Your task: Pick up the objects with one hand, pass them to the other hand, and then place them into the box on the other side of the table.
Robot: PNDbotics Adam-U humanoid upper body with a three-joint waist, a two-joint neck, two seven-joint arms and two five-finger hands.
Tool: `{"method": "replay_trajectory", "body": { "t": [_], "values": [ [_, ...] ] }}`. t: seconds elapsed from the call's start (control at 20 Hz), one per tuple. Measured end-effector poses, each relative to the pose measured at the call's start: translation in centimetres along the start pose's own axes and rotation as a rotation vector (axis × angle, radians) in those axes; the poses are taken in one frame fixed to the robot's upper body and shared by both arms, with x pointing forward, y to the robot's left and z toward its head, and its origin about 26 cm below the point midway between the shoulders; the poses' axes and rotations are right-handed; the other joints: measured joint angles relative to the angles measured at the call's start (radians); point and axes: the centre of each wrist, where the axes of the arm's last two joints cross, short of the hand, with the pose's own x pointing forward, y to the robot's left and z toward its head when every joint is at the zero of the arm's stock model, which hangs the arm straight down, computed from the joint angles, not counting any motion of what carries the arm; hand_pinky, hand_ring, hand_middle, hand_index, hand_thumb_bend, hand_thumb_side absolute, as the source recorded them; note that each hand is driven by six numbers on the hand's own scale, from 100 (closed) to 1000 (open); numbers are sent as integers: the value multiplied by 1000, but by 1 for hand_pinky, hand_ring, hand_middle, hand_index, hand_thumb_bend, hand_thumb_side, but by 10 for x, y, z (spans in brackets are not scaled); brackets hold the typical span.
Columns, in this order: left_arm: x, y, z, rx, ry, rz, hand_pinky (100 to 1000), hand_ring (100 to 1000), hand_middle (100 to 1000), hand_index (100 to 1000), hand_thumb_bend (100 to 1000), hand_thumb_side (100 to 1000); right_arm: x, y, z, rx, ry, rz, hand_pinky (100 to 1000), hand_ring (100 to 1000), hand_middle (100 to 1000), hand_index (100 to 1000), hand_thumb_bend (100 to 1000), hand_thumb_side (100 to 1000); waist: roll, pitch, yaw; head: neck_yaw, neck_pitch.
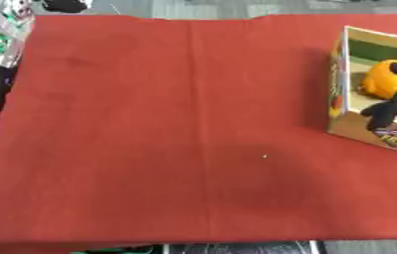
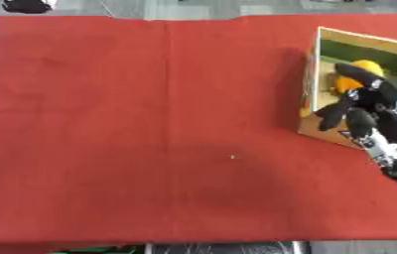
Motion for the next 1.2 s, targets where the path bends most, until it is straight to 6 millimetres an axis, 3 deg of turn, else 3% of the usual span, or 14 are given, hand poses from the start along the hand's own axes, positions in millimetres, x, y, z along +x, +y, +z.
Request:
{"method": "replay_trajectory", "body": {
  "t": [0.2,0.35,0.45,0.8,1.2],
  "values": [
    [63,30,15,13,-320,45,609,435,372,461,100,159,0,16,-17,132,47,-261,680,506,430,1000,100,852,12,-22,16,-15,0],
    [103,42,28,-2,-502,89,609,426,358,445,100,207,0,27,-31,263,76,-450,666,498,423,1000,100,873,15,-34,29,-26,0],
    [121,42,34,-30,-580,139,616,429,359,447,100,237,-3,34,-38,337,108,-551,650,487,411,1000,100,833,18,-42,37,-34,0],
    [155,13,33,-215,-715,309,629,447,380,458,100,270,-20,46,-49,437,218,-721,626,472,392,1000,100,725,21,-43,47,-51,0],
    [179,-11,27,-299,-799,394,630,452,386,458,100,273,-43,67,-54,542,330,-872,628,469,393,1000,100,726,21,-43,54,-63,0]
  ]
}}
